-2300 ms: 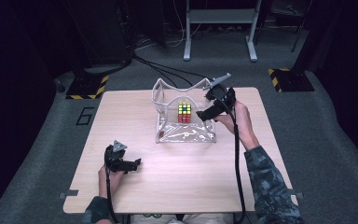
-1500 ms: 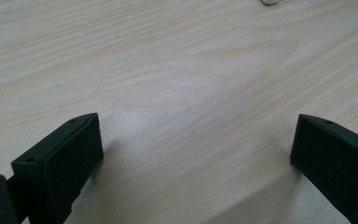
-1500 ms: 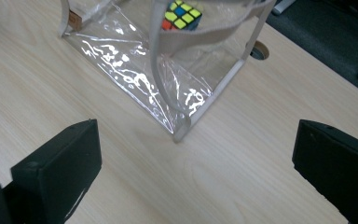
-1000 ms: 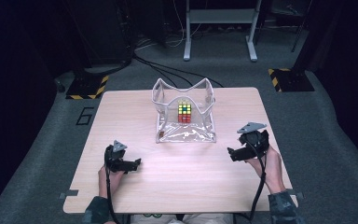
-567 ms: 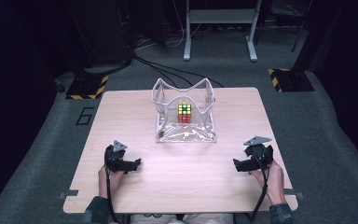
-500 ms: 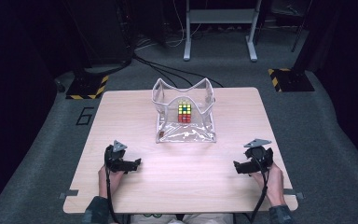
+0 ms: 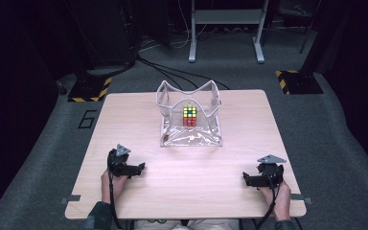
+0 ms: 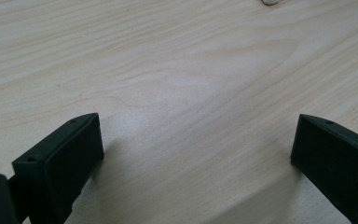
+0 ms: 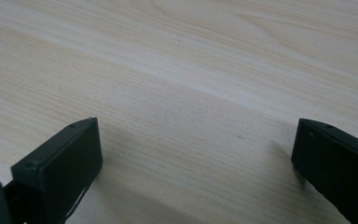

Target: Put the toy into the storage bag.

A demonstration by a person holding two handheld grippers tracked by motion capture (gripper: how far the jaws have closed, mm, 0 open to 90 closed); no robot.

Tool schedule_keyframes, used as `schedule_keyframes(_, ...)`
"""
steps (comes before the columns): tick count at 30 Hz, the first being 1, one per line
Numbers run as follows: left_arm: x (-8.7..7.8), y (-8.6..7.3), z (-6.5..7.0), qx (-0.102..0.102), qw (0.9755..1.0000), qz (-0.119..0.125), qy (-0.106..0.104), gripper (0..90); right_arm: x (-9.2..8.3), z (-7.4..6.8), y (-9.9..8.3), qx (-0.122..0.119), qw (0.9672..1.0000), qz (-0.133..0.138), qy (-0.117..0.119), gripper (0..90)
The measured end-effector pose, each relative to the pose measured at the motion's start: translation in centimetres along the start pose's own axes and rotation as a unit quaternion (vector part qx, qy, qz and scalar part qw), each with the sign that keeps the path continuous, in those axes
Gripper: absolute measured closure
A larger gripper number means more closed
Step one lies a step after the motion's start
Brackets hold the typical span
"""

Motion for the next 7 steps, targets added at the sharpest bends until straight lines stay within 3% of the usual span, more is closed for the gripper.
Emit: schedule_keyframes(7,-0.01,0.01,0.00,0.001,1.0000,0.001,0.001,2.3,-0.01,-0.05,-0.12,0.005,1.0000,0.008,-0.002,0.0)
Point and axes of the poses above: each handheld gripper's, and its own axes: x roughly forward along the jaws, y roughly out of its top, z roughly to its right, the point moved 7 cm from there along x, roughly forward along the jaws, and after that the axes turned 9 degrees about x, right-handed, at the moved point
